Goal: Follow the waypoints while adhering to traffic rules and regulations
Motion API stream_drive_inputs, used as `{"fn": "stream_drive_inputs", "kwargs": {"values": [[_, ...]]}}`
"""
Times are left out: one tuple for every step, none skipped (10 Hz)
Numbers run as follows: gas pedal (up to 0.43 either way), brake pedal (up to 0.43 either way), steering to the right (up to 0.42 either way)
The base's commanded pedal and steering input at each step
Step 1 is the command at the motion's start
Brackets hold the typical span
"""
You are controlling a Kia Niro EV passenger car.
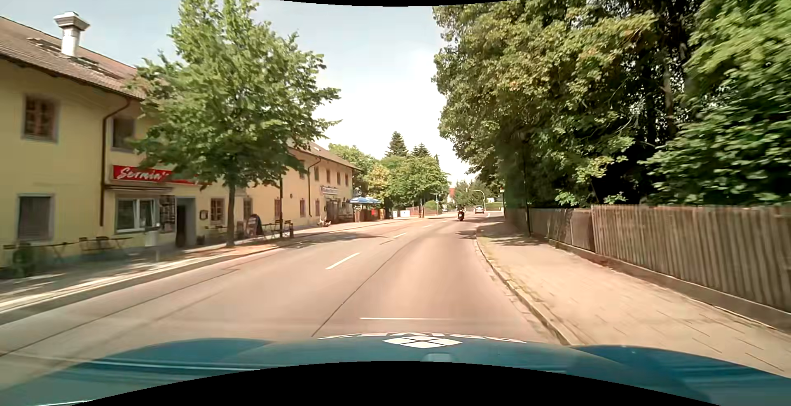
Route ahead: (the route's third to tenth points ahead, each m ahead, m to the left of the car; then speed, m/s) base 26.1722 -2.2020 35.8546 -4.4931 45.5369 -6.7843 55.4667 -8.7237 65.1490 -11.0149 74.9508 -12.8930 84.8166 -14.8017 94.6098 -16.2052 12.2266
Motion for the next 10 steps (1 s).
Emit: {"fn": "stream_drive_inputs", "kwargs": {"values": [[0.067, 0.000, 0.040], [0.067, 0.000, 0.039], [0.067, 0.000, 0.040], [0.059, 0.000, 0.039], [0.059, 0.000, 0.040], [0.059, 0.000, 0.039], [0.059, 0.000, 0.040], [0.059, 0.000, 0.039], [0.059, 0.000, 0.038], [0.059, 0.000, 0.037]]}}
